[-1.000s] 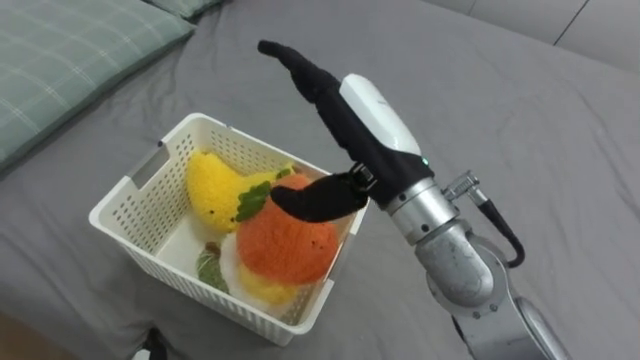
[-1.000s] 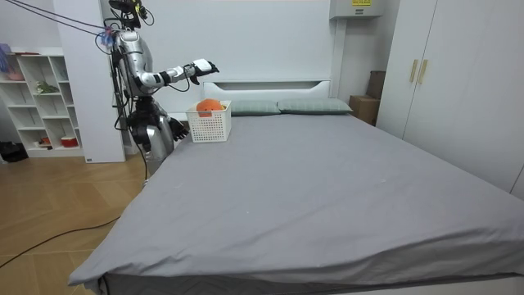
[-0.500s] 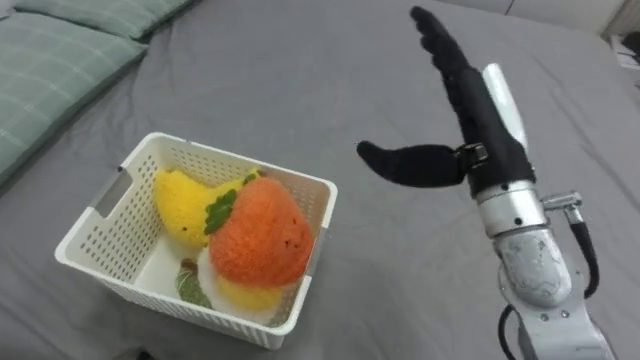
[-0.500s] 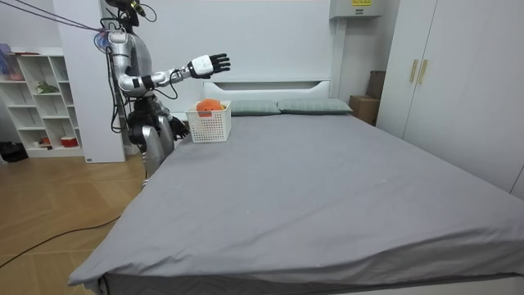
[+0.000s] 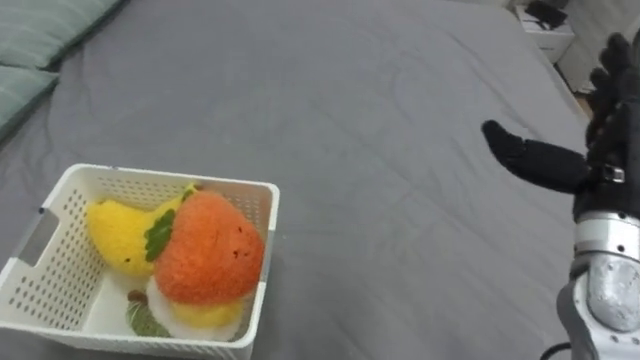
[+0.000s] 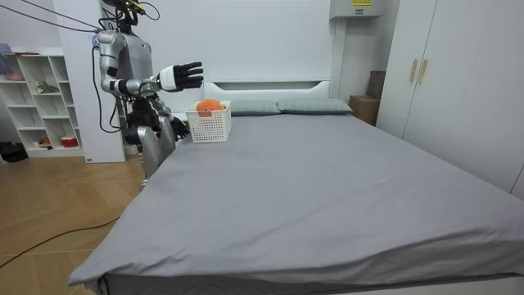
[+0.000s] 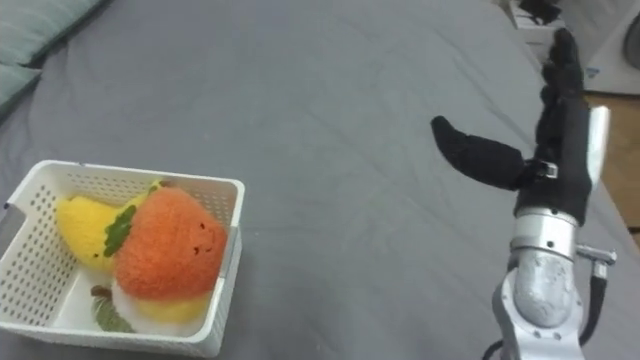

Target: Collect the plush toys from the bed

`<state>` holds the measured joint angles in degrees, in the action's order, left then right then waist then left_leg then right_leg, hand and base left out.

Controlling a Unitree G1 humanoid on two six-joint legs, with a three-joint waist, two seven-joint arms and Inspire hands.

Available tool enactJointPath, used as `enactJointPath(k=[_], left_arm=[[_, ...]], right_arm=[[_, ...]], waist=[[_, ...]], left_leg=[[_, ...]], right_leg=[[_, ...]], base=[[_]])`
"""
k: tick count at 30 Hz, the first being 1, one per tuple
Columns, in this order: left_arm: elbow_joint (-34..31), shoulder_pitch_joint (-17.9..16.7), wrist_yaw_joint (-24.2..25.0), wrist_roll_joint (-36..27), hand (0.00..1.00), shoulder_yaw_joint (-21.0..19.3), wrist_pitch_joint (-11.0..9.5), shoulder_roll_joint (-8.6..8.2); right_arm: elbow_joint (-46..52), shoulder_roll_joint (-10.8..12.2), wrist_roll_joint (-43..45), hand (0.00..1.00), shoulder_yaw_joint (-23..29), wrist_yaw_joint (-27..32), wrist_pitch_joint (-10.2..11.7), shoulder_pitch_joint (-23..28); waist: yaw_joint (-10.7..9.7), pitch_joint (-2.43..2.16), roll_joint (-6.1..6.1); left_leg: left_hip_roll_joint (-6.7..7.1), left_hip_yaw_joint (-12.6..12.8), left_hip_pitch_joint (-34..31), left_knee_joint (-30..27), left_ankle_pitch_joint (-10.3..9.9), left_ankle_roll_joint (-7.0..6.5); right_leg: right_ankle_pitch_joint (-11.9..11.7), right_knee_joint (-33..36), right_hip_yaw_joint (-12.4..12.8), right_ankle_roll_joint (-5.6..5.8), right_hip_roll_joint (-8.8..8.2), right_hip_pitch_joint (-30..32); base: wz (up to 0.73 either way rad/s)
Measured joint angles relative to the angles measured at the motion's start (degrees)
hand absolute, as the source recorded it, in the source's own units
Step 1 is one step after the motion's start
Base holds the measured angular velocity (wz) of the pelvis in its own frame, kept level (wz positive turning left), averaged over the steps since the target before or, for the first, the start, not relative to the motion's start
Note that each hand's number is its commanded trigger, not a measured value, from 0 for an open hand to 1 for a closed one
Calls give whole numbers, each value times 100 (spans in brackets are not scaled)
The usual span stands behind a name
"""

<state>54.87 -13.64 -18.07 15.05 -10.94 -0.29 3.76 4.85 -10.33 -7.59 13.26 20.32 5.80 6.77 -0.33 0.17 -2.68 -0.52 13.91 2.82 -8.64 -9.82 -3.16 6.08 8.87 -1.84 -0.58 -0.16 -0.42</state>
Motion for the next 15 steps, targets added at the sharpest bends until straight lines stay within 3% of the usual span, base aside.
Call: enactJointPath(k=[5, 10, 15], left_arm=[[113, -56, -57, 6, 0, -18, -5, 8], [197, -128, -160, -118, 0, -8, -143, 24], [329, -228, -175, -343, 0, -7, -255, 34]], right_arm=[[-813, 59, -680, 0, 137, 296, 65, 351], [-2506, 136, -2029, 0, 197, 520, 163, 600], [-4127, 229, -2439, 0, 399, 844, 172, 747]], waist=[[-132, 6, 34], [-253, 5, 22], [-436, -16, 41]], left_leg=[[-15, 4, 53, -3, -12, 25], [-6, -71, 79, 3, -20, 34], [11, -173, 76, 15, -30, 46]], right_leg=[[2, -35, 22, -17, 23, -65], [43, -45, 11, -19, 22, -121], [67, -92, -33, -19, 22, -222]], base=[[-4], [6], [8]])
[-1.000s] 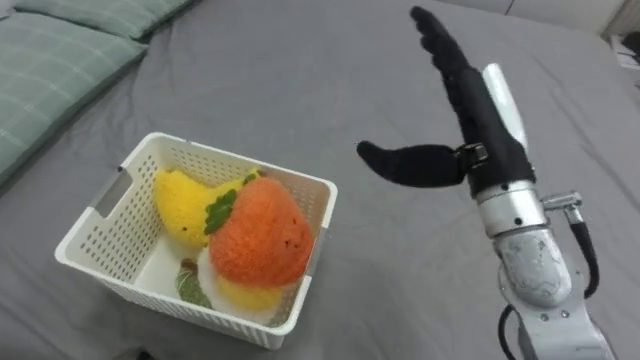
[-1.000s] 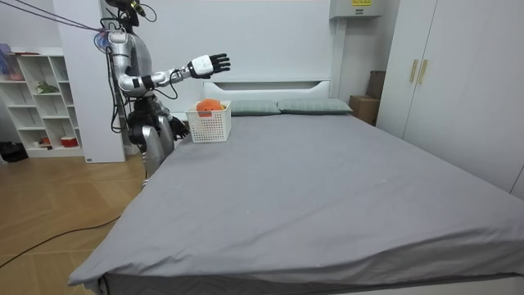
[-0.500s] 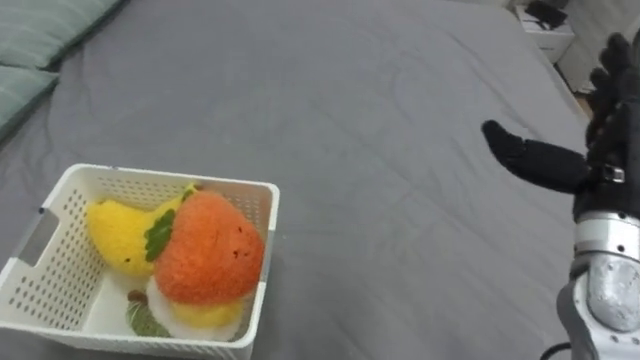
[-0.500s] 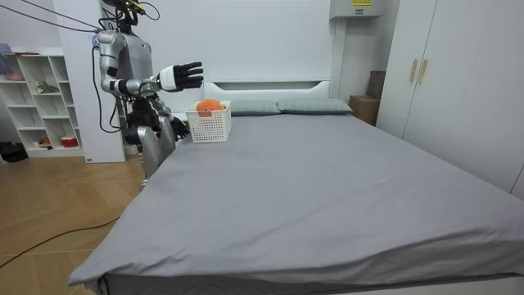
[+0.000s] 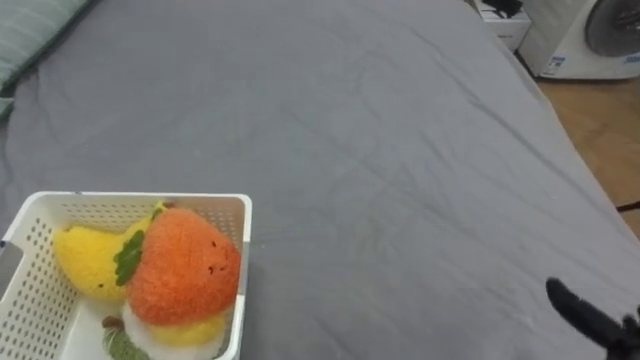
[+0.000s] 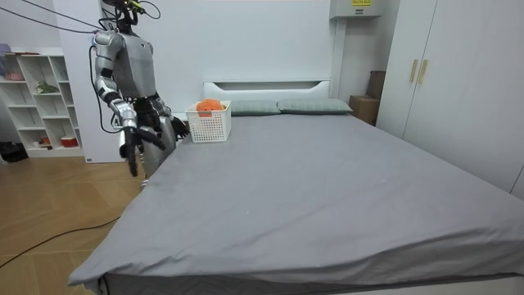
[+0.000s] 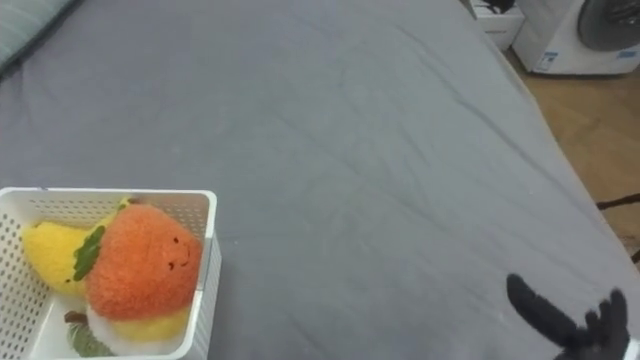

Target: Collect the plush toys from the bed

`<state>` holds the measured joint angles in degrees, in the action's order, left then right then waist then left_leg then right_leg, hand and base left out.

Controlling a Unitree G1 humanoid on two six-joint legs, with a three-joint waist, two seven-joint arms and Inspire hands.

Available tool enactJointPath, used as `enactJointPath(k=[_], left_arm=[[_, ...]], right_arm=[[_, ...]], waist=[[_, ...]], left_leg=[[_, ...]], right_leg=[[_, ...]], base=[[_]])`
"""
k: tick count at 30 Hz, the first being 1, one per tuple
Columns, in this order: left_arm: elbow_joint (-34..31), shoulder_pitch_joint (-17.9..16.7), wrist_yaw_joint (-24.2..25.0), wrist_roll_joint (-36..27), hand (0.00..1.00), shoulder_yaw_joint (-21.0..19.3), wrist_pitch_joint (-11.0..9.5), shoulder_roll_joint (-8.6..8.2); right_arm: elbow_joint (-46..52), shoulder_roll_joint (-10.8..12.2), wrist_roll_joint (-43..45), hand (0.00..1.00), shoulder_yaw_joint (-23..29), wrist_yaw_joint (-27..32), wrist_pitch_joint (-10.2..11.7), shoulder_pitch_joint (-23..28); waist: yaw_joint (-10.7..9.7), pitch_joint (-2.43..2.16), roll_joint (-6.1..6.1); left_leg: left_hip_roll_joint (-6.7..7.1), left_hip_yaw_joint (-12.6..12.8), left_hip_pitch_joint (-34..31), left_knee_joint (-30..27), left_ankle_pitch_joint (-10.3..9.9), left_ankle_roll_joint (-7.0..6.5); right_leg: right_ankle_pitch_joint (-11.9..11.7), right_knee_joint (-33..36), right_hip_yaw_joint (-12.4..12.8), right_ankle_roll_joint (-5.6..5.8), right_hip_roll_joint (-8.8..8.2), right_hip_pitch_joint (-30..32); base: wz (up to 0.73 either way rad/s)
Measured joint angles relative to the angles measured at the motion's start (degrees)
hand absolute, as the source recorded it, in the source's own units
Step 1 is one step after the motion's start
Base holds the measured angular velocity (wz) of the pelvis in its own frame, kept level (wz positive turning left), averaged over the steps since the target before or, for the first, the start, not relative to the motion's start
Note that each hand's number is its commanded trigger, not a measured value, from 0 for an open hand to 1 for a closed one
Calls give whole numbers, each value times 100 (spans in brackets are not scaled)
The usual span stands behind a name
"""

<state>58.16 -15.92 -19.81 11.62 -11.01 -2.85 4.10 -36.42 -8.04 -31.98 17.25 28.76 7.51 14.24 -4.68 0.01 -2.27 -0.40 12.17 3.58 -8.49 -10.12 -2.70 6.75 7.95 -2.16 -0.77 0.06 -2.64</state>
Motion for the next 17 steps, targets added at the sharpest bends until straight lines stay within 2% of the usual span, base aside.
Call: enactJointPath(k=[2, 4, 9, 11, 14, 15, 17], left_arm=[[57, -23, 0, -81, 0, -17, -17, 28], [106, -75, 2, -76, 0, -18, -66, 58], [114, -115, 64, -79, 0, -31, -85, 112], [114, -137, 191, -57, 0, -227, -85, 96], [85, -138, 324, 266, 0, -462, -35, 82], [53, -141, 327, 326, 0, -464, 43, 91], [57, -117, 325, 417, 0, -458, 190, 98]], right_arm=[[-693, 1, 16, 0, 78, 87, 17, 36], [-1359, 11, 15, 0, 249, 180, 0, 66], [-2332, 8, -412, 0, 264, 155, -12, 94], [-2740, 9, -554, 0, 276, -184, -98, 144], [-3341, 13, -531, 0, 219, -1000, -433, 166], [-3533, 9, -350, 0, 50, -1297, -556, 144], [-3799, 6, 207, 0, -404, -1678, -723, 20]], waist=[[-29, -33, 11], [-21, -35, 23], [-11, -38, 14], [-15, -37, 12], [33, -42, -3], [71, -49, -10], [118, -35, 13]], left_leg=[[7, -31, 37, 24, -6, 6], [14, -32, 109, 85, -12, 15], [27, -92, 109, 81, -32, 21], [40, -160, 118, 75, -34, 23], [69, -308, 162, 67, -40, 29], [70, -296, 182, 67, -42, 33], [68, -287, 189, 74, -48, 39]], right_leg=[[23, -19, -5, 0, 0, -47], [86, -5, 22, 2, 2, -50], [163, 45, -20, 7, -11, -46], [183, 74, -125, 4, -31, -79], [241, 76, -278, -2, -97, -149], [259, 89, -260, -5, -96, -144], [261, 83, -255, -7, -82, -142]], base=[[6], [0], [5], [22], [22], [0], [-5]])
